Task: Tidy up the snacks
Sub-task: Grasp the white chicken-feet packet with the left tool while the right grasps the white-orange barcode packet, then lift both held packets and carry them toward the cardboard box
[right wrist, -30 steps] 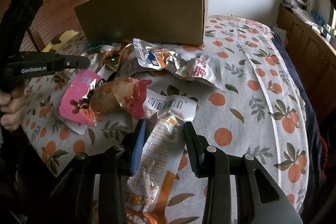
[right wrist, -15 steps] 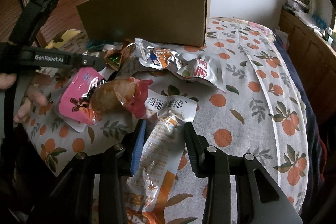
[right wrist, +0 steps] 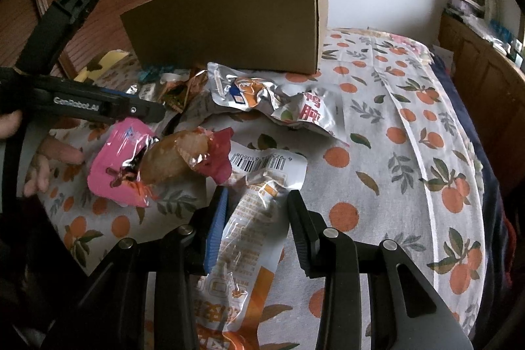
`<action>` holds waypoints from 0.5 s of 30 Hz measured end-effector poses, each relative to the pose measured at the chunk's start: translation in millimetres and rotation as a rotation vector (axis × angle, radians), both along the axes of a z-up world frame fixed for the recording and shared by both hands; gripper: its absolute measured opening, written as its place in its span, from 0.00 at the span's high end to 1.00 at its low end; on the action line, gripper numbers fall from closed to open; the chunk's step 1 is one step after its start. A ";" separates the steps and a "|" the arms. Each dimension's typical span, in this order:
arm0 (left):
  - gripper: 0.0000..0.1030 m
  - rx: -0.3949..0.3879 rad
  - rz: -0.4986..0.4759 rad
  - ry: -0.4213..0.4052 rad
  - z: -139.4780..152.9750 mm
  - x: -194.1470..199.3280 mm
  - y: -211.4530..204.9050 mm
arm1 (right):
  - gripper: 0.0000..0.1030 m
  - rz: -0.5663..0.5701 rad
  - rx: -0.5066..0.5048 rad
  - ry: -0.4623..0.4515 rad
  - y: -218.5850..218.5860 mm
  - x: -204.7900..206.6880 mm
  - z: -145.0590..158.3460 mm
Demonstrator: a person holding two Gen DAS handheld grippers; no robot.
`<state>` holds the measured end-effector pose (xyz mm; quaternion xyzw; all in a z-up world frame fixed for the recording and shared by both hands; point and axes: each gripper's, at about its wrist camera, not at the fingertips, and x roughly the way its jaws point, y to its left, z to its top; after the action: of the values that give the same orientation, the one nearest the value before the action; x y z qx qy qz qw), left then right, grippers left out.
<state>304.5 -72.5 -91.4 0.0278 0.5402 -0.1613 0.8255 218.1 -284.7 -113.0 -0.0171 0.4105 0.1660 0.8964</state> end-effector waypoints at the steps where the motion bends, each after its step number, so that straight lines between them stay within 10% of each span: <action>1: 0.39 -0.004 0.003 0.002 -0.6 0.3 -1.0 | 0.64 0.000 0.001 -0.002 0.1 0.2 -0.1; 15: 0.30 0.013 0.017 -0.074 -15.0 10.8 -14.2 | 0.64 0.005 0.017 -0.009 -2.6 -1.1 -0.1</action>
<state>315.3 -86.7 -106.4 0.0344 0.5105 -0.1495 0.8461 217.0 -287.4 -113.2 -0.0113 0.4050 0.1715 0.8980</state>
